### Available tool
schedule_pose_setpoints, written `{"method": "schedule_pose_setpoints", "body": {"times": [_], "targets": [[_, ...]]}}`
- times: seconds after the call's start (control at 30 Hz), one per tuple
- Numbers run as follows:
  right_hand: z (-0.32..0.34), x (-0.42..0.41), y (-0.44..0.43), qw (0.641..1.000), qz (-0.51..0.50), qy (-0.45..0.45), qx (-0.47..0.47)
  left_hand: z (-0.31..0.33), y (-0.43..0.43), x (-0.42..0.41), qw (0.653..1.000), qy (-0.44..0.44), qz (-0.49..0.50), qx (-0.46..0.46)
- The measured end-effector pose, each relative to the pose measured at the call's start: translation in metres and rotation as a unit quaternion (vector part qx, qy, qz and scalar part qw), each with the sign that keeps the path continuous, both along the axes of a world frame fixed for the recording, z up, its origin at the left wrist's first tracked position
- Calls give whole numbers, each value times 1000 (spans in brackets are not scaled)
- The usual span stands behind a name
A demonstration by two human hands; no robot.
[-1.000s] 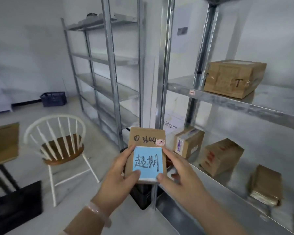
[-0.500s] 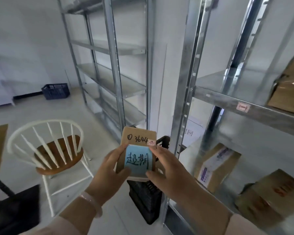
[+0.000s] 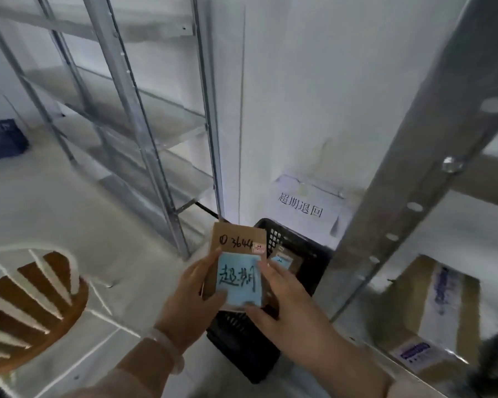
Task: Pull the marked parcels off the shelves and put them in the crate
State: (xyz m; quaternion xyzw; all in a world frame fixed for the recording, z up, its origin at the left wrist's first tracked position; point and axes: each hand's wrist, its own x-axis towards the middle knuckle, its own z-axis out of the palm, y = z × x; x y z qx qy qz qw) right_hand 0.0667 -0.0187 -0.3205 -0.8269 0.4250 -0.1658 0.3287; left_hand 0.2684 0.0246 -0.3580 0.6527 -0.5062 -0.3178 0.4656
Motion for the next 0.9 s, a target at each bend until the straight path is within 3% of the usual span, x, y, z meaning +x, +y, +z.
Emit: {"method": "schedule_pose_setpoints", "body": {"times": [0.23,0.4,0.77,0.9], "targets": [[-34,58,-58,986,-156,43,48,-39,-106,74,990,4,-135,50],[-65,69,-86,966,-234,75,84,-84,-173,77,972,43,-203,114],[-160,61,-147,929,-312,64,189,-188,-269,65,953,27,-232,195],[-190,60,-160,911,-361,85,180,-230,-306,49,932,63,-273,230]]}}
